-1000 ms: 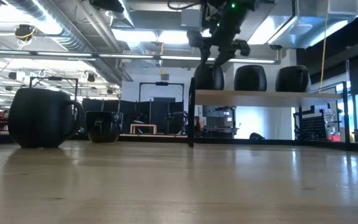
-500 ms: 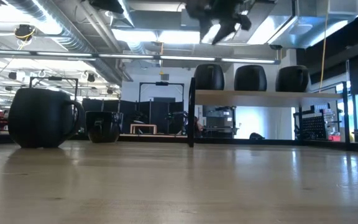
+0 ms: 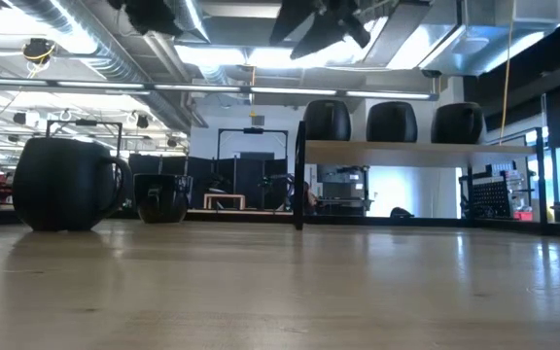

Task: Place coffee mugs
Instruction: Put the bottom black mug on the shelf

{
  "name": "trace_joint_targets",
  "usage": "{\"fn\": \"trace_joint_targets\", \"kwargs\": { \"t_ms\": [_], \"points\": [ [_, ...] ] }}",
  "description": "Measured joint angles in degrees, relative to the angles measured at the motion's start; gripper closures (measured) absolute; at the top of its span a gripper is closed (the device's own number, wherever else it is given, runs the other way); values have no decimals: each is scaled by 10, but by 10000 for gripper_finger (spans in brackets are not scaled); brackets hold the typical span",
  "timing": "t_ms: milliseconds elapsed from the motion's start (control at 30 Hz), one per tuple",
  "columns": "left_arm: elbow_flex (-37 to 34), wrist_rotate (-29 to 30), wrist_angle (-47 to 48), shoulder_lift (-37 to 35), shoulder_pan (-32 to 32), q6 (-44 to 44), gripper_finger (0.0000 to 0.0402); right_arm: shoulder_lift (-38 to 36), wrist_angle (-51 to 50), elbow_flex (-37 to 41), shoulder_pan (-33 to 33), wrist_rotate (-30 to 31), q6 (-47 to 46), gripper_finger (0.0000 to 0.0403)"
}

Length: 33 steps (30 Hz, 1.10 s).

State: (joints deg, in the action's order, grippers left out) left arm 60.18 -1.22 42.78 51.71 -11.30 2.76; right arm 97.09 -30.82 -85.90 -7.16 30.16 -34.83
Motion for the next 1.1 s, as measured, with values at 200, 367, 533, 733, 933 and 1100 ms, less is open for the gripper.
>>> {"fn": "trace_joint_targets", "kwargs": {
  "t_ms": [200, 367, 533, 733, 933, 1100],
  "points": [
    [-1, 4, 129, 4, 5, -111, 219, 0, 83, 74, -32, 1, -17, 210],
    [-1, 7, 244, 13, 13, -223, 219, 0, 83, 98, -52, -19, -30, 210],
    [-1, 10, 290, 44, 24, -296, 219, 0, 81, 102, -79, -25, -28, 210],
    [-1, 10, 293, 106, 57, -327, 219, 0, 68, 103, -107, -23, -22, 210],
    [-26, 9, 269, 133, 103, -343, 219, 0, 62, 103, -129, -21, -22, 210],
    [-61, 23, 259, 120, 132, -379, 219, 0, 43, 103, -149, 15, -27, 210]
  ]
}}
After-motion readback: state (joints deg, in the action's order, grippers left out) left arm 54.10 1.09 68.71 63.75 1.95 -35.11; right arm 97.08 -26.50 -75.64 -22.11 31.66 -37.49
